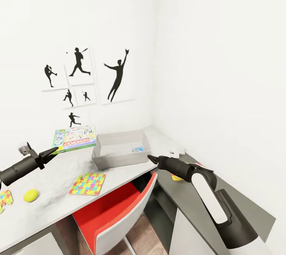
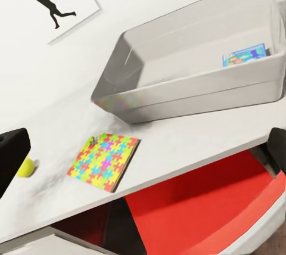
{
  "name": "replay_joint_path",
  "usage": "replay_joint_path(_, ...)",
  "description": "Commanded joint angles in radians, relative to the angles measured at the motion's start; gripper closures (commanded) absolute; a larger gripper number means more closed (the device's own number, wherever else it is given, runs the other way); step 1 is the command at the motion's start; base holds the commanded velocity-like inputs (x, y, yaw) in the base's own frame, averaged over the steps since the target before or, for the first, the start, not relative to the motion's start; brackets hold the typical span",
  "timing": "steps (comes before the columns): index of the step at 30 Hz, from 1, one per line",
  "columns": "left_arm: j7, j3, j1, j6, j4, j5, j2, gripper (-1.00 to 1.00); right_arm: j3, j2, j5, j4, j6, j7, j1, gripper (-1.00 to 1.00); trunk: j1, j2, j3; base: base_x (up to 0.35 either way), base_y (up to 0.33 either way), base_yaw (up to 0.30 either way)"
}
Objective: Put all the toys in the child's room - the three board games (two on the bed and one on the table), the two jigsaw puzzles on the table, and the tennis ball on the table - inside the toy box on the table in the child's room.
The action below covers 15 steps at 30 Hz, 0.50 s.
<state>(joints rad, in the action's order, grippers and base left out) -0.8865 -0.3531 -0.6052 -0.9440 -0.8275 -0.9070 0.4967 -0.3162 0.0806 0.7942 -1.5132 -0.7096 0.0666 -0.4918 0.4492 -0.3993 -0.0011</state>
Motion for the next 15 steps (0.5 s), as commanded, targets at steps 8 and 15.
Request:
replay_joint_path(8,-0.003,-0.001,-0.001,-0.004,0.001,0.0,0.0,1.0,-0.001,0.002,0.008,-0.001,-0.002,0.007,-0.001,-1.0,0.001,-0.001,-0.001,0.072,0.026,-0.002)
replay_joint_path(15,-0.003,-0.001,0.0,-0.004,0.001,0.0,0.0,1.0,-0.001,0.003,0.008,-0.001,-0.002,0.006,-0.001,-1.0,0.001,-0.001,-0.001,0.148,0.038,0.0)
